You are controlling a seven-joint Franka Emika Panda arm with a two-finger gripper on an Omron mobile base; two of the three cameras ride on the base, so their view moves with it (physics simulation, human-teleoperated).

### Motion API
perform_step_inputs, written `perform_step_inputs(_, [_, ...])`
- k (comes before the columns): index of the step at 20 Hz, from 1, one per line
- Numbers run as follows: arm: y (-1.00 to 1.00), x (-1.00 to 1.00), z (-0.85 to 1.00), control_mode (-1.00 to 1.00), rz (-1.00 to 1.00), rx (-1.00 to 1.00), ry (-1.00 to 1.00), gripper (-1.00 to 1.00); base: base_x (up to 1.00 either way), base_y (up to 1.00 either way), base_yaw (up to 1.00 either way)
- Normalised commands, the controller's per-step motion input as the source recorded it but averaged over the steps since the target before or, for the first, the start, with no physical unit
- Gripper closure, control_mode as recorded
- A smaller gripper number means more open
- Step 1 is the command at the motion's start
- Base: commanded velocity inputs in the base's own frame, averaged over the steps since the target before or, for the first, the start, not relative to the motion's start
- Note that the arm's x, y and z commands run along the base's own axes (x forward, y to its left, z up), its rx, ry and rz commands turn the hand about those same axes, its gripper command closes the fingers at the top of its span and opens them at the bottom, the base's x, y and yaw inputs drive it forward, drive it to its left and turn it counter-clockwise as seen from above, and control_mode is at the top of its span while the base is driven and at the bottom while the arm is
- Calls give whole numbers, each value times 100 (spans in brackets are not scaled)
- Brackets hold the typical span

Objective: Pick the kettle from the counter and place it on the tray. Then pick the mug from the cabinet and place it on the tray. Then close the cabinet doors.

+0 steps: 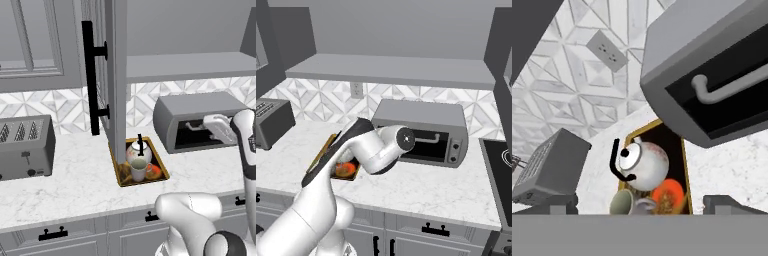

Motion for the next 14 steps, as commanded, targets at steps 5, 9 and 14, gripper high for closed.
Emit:
perform_step_inputs(5, [-57,0,0,-100,-4,6,0,100,0,0,0])
perform_step_inputs(9, [-46,0,0,-100,-4,3,1,100,0,0,0])
perform_step_inputs(14, [-69,-10,0,-100,-1,28,-1,100,0,0,0])
